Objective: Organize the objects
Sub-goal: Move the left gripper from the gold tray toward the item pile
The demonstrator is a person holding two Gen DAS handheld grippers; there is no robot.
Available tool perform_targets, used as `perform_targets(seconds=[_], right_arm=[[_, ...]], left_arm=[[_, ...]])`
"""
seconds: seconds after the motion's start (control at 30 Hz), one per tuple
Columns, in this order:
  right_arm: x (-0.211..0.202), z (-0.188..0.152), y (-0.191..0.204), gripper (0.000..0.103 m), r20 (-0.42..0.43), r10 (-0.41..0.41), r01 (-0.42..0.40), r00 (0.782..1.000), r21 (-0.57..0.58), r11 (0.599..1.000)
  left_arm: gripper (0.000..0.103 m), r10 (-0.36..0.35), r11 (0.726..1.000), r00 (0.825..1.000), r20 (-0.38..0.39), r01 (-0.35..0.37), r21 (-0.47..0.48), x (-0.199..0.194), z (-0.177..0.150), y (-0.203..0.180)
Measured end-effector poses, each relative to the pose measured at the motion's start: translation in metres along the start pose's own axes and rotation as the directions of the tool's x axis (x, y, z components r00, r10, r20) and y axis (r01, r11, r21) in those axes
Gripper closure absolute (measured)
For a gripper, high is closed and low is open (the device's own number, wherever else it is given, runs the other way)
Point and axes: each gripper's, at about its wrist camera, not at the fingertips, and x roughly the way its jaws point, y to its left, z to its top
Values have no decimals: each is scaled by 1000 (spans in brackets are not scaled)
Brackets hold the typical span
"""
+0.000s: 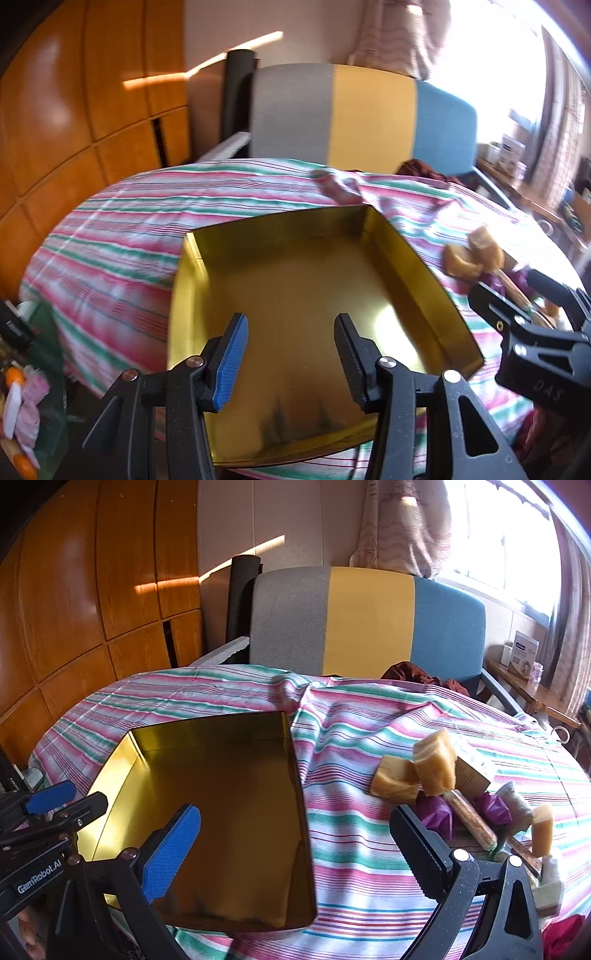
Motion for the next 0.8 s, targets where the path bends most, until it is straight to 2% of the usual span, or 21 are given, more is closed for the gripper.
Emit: perform_targets(seconds=[0.17, 0.23, 0.4, 0.5, 0.57, 0.63, 0.73, 0.8], right_arm=[[-3, 0, -22, 0, -1, -29, 29, 1000, 15, 999], [-6, 0, -34, 0, -1, -33, 33, 999, 30, 999], [-21, 2, -81, 0, -2, 6, -6, 1000, 134, 991], [-40, 1, -123, 0, 17, -15, 11, 1000, 223, 975], [-58, -3, -160, 0, 24, -64, 54, 998, 294, 954], [-72, -10, -190, 0, 23, -119, 103, 993, 352, 930], [-86, -25, -235, 0, 2, -195, 174, 981, 436, 883], [-94, -35, -259, 0, -11, -234, 210, 972, 486, 849]], left_arm=[[53, -125, 991, 992, -9, 126, 44, 4, -2, -15], [53, -187, 981, 981, -46, 189, 46, 9, -1, -22], [53, -284, 958, 952, -118, 285, -9, 20, 5, -33], [53, -290, 956, 949, -122, 294, 18, 24, 8, -47], [53, -308, 947, 943, -123, 316, 56, 24, 10, -60], [52, -370, 922, 918, -140, 382, 67, 26, 13, -74], [48, -418, 889, 889, -188, 443, 118, 27, 13, -102], [48, -463, 853, 851, -249, 504, 134, 30, 12, -125]])
